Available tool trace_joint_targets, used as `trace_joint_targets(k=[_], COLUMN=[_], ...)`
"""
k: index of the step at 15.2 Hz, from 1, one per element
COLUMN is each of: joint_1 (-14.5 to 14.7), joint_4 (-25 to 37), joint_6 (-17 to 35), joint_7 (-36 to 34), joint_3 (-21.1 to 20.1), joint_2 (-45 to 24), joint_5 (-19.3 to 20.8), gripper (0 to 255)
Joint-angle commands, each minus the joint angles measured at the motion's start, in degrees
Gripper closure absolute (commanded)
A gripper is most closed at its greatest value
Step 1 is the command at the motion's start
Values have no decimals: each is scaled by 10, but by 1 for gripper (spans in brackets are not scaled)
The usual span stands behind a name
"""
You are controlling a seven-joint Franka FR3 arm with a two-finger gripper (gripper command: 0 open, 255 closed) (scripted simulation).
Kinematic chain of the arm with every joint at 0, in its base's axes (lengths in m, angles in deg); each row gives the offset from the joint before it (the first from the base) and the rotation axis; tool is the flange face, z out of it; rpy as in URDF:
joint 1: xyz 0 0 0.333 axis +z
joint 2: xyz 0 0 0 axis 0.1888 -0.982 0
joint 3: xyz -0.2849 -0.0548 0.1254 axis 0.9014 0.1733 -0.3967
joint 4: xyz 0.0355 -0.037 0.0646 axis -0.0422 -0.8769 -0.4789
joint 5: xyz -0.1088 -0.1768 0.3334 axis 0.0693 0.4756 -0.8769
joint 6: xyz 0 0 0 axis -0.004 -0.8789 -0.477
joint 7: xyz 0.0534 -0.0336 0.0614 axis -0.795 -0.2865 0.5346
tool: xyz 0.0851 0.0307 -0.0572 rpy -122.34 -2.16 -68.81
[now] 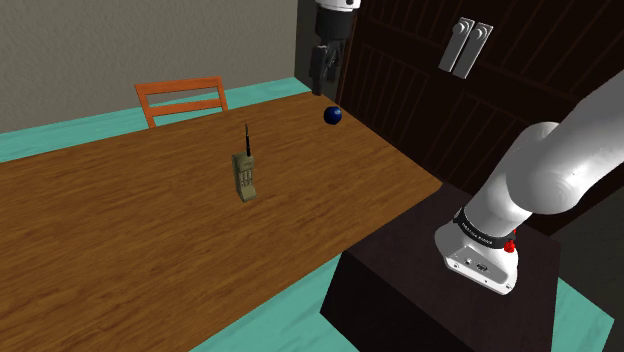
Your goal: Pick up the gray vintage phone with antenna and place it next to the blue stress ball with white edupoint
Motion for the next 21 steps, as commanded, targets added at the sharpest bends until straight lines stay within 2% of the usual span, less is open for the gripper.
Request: trace_joint_targets(k=[1, 10, 18, 19, 21], joint_1=[7, 46, 100, 105, 105], joint_4=[24, 172, 350, 364, 350], joint_6=[8, 9, -30, -34, -19], joint_7=[-4, -21, -31, -31, -32], joint_3=[-11, -49, -67, -67, -67], joint_2=[-43, -242, -427, -440, -441], joint_5=[2, 31, 67, 69, 69], gripper=[0, 0, 0, 0, 0])
